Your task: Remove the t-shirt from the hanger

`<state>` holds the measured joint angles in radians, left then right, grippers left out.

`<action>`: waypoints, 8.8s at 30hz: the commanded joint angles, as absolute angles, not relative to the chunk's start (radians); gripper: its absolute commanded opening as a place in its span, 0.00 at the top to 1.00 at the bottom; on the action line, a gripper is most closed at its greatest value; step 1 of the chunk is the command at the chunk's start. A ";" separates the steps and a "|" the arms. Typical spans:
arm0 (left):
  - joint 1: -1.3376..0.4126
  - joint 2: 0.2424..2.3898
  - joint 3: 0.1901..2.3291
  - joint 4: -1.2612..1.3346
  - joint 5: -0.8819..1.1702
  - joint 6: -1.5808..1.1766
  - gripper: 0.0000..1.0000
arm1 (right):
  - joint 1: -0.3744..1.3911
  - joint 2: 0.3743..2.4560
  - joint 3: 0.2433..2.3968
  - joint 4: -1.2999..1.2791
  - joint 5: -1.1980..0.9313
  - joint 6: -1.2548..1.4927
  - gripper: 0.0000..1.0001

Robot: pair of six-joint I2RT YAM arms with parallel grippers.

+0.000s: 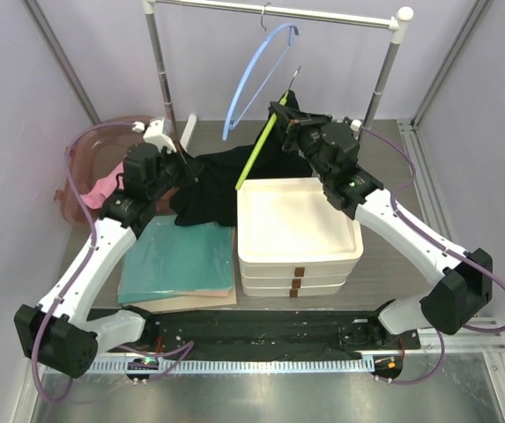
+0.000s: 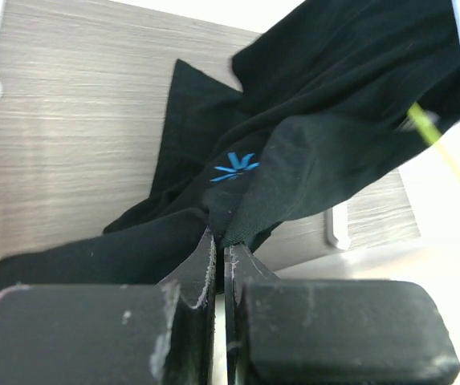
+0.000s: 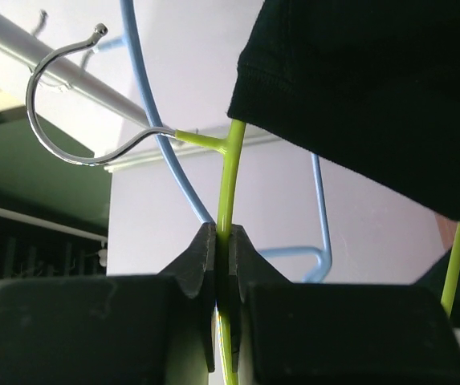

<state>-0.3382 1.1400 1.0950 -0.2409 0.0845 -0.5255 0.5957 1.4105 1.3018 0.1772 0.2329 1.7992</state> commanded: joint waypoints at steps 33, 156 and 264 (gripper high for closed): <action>-0.327 1.425 1.480 -0.271 0.505 -0.448 1.00 | 0.566 1.397 1.243 0.468 -0.356 1.796 0.99; -0.158 1.109 1.469 -0.604 -0.057 -0.514 1.00 | 0.425 1.631 1.876 -0.018 0.157 1.368 0.99; 0.480 1.255 1.403 -0.457 0.170 -0.622 1.00 | 0.419 0.871 1.192 -0.459 -0.135 0.742 0.00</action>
